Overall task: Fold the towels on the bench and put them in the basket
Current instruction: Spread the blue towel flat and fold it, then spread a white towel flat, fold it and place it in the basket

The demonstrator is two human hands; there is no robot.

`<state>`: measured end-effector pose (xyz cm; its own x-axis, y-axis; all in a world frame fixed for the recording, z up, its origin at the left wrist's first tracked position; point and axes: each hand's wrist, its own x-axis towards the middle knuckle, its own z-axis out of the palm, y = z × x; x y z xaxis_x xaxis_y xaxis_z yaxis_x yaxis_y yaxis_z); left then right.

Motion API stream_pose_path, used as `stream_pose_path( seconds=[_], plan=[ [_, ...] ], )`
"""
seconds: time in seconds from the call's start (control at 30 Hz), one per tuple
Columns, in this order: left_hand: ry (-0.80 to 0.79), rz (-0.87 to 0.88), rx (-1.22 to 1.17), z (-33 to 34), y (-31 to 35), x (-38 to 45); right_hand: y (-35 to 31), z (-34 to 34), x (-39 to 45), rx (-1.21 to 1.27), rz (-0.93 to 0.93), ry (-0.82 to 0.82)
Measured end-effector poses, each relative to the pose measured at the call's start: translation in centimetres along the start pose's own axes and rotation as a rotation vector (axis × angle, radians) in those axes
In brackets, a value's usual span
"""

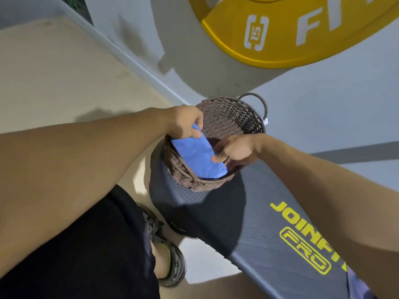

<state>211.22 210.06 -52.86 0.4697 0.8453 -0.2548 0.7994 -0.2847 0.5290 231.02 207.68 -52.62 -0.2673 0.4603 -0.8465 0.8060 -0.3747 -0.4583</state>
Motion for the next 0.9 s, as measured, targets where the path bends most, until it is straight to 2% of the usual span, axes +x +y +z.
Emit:
stream_pose_path(
  seconds=[0.23, 0.37, 0.43, 0.5, 0.6, 0.67, 0.73, 0.9],
  plan=[
    [-0.105, -0.07, 0.118, 1.0, 0.5, 0.7, -0.2, 0.7, 1.9, -0.055, 0.108, -0.047],
    [-0.061, -0.04, 0.092, 1.5, -0.1, 0.4, -0.2, 1.2, 2.2, -0.046, 0.102, 0.012],
    [-0.013, -0.003, 0.097, 1.8, -0.3, 0.1, -0.2, 1.2, 2.4, -0.301, 0.068, 0.086],
    [0.049, 0.027, 0.11, 2.0, -0.8, -0.3, -0.4, 1.1, 2.3, -0.521, -0.003, 0.241],
    [0.062, 0.017, 0.122, 2.1, -1.1, -0.7, 0.3, 0.8, 2.0, -0.461, -0.179, 0.43],
    [-0.025, -0.03, 0.158, 2.2, -0.9, -0.7, 0.8, 1.0, 1.3, -0.409, -0.267, 0.397],
    [-0.106, -0.071, 0.186, 2.3, -0.7, -0.5, 1.0, 1.6, 0.8, -0.428, -0.273, 0.319],
    [-0.121, -0.135, 0.222, 2.3, 0.3, -0.2, 0.5, 2.4, 0.5, -0.555, -0.273, 0.378]
  ],
)
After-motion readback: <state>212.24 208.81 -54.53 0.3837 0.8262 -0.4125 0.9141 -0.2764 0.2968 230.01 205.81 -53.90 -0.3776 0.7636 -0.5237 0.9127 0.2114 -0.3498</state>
